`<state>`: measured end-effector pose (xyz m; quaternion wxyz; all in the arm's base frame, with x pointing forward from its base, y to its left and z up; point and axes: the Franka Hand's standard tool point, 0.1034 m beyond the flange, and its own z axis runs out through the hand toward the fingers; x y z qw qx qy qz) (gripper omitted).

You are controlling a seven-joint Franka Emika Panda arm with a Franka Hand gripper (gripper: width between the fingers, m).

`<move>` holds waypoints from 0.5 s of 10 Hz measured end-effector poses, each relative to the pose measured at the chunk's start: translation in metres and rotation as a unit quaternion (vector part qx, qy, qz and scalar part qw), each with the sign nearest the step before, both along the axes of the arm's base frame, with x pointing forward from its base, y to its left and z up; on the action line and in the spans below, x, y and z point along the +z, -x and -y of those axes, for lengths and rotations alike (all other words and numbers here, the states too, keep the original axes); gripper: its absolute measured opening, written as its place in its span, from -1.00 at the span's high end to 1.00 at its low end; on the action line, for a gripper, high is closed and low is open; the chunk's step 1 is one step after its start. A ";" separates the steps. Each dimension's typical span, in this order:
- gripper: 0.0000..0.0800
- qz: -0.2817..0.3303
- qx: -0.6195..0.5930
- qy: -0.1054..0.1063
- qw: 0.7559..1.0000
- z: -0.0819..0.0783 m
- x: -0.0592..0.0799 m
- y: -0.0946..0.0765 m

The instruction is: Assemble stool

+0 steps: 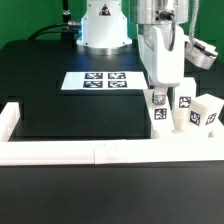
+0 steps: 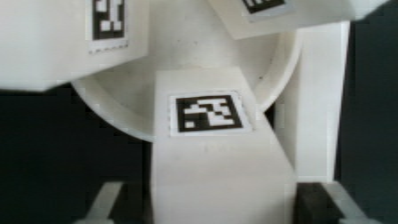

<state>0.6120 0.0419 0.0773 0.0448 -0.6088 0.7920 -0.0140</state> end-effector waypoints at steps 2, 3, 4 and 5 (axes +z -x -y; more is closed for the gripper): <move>0.15 -0.017 -0.110 -0.006 0.994 -0.001 0.000 0.008; 0.15 -0.018 -0.127 -0.003 0.992 -0.002 0.000 0.011; 0.15 -0.016 -0.127 -0.001 0.992 -0.002 0.000 0.011; 0.14 -0.016 -0.119 0.000 0.993 -0.002 0.000 0.011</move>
Offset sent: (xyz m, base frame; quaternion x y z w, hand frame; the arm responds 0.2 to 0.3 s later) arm -0.0085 -0.0039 -0.0042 0.0297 0.0312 0.1373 0.9896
